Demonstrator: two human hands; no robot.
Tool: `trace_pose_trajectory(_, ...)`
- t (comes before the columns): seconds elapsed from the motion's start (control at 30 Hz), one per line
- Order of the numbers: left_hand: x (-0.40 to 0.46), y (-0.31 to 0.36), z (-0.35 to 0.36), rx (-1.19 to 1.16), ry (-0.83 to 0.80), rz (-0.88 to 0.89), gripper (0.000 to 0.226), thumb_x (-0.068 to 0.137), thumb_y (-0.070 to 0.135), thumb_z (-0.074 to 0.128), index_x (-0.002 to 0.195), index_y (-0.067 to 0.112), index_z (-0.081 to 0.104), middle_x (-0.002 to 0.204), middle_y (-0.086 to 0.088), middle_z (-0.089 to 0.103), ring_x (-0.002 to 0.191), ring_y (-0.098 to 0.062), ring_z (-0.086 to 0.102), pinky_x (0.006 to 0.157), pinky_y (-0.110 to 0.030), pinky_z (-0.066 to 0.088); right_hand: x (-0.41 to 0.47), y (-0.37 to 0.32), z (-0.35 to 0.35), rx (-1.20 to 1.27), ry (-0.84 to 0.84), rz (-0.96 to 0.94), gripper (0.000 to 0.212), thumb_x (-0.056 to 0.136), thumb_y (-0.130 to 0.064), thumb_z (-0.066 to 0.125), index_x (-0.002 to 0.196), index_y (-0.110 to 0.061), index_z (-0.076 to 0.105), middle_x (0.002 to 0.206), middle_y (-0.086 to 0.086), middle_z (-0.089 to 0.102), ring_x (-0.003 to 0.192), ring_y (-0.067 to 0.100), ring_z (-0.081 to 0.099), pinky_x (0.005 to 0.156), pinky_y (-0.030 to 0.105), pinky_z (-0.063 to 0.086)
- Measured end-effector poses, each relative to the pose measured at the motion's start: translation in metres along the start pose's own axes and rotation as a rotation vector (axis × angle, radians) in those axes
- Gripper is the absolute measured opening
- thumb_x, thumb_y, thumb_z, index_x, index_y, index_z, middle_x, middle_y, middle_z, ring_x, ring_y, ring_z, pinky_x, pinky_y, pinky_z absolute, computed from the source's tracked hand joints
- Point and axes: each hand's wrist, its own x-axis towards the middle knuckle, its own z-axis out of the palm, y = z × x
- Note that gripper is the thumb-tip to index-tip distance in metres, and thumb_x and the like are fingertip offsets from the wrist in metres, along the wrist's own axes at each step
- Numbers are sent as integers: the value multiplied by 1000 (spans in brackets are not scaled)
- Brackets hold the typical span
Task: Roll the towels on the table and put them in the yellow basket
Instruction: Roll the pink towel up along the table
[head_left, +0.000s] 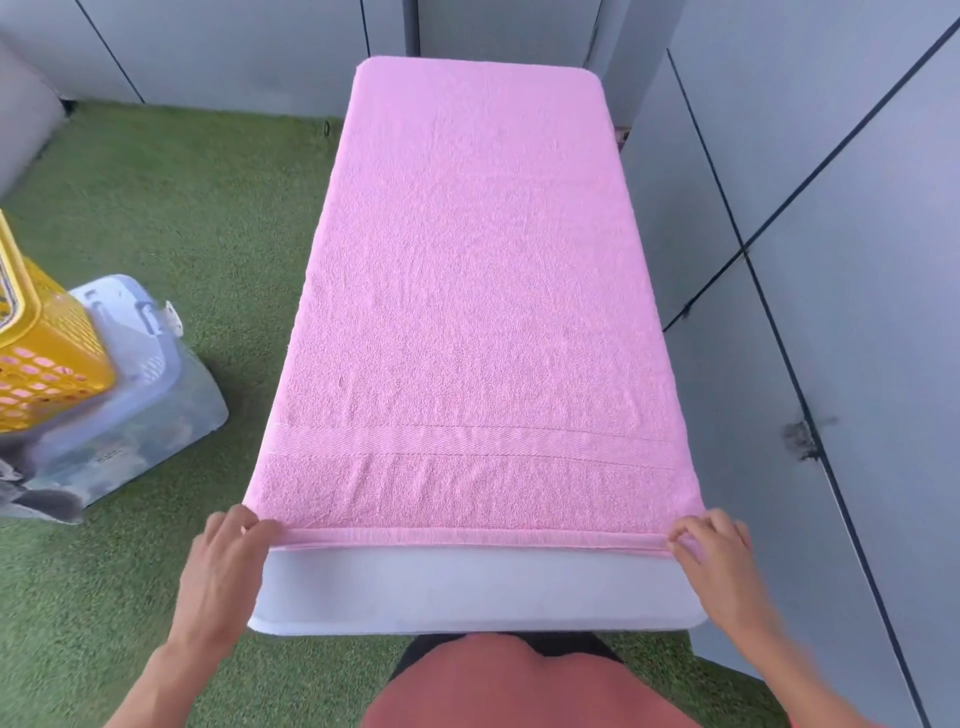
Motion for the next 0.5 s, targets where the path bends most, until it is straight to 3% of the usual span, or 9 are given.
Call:
trace_pose_trajectory(0.1, -23, 7, 13, -35, -1, 22, 62, 64, -22, 70, 117, 10, 63, 112, -9, 55, 94, -27, 54, 56, -37, 53, -11, -6, 5, 20, 20, -54, 17, 84, -1, 69, 90, -17, 68, 89, -11, 53, 84, 5, 46, 73, 22, 34)
trace_pose_trajectory(0.2, -36, 5, 22, -45, 4, 64, 77, 60, -28, 66, 129, 4, 56, 123, -13, 50, 104, -34, 53, 62, -43, 57, -21, -4, 8, 62, -14, -39, 28, 78, 1, 72, 101, -14, 68, 101, -9, 53, 91, -3, 43, 79, 13, 28)
trace_pose_trajectory(0.27, -34, 3, 22, -72, -13, 43, 74, 63, -26, 66, 130, 5, 55, 124, -11, 51, 105, -32, 52, 66, -42, 57, -23, -1, 7, 42, -27, -48, 34, 77, -2, 74, 106, -17, 66, 108, -11, 49, 99, -1, 39, 81, 13, 26)
trace_pose_trajectory(0.37, -23, 2, 19, -118, 4, 1, 50, 75, -13, 68, 120, 9, 59, 121, -8, 55, 109, -29, 52, 76, -42, 54, -14, 0, 3, 17, -17, -71, 28, 81, -3, 70, 105, -18, 65, 109, -13, 48, 102, 1, 38, 81, 15, 27)
trace_pose_trajectory(0.5, -8, 3, 15, -109, 38, 11, 37, 75, -13, 69, 107, 5, 64, 107, -7, 62, 100, -28, 54, 70, -44, 55, -1, 1, 5, -23, 32, -115, 23, 84, 1, 65, 101, -15, 66, 107, -8, 53, 103, 13, 48, 82, 25, 37)
